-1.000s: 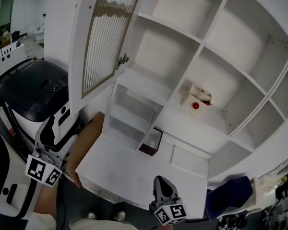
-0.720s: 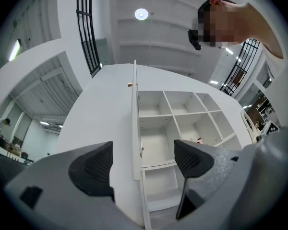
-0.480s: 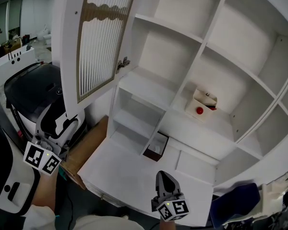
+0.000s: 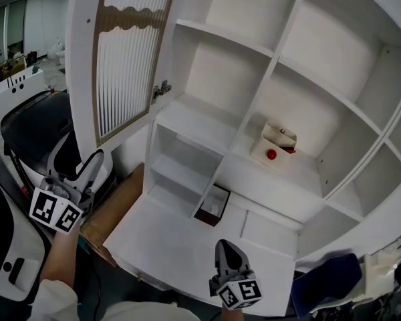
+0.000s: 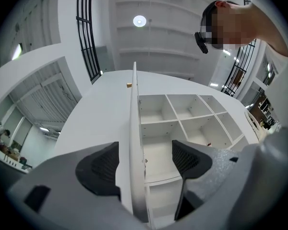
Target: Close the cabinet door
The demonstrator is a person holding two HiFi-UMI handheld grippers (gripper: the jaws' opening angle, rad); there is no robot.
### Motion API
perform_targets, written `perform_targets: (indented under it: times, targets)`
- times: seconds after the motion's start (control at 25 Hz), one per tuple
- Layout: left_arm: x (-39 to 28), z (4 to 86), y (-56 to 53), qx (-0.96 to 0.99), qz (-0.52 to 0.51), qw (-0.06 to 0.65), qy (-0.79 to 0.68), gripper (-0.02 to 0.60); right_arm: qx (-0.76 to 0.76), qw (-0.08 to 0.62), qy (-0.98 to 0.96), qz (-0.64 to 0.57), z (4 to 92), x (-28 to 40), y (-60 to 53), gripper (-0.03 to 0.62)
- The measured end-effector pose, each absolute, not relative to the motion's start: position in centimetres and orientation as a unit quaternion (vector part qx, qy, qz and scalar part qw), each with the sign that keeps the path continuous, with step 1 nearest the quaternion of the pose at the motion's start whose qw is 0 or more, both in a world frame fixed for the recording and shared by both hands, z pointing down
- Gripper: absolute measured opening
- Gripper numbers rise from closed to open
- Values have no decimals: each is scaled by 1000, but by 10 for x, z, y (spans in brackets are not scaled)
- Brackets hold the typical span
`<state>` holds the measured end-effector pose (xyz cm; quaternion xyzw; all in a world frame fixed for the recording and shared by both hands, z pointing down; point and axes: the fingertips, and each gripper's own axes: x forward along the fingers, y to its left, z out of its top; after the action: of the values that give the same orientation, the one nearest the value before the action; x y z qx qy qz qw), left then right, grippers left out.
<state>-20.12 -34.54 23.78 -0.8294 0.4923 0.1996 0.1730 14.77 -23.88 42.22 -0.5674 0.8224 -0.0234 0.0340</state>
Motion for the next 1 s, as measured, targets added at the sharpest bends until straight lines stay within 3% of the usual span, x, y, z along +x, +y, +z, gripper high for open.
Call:
perform_targets:
  times: [0.2,0.4,1.0]
  targets:
    - [-196,236,-351,-831,198,177,489,333,-570,34,821,-24,423,151,-237,-3]
    - [-196,237,-355,-830,201,178,490,249,-575,34,817,-29,426,155,-237,-3]
    - [-204,237,-358,-824,213,174,495,140,-578,31,815,-32,430,160,-233,-3]
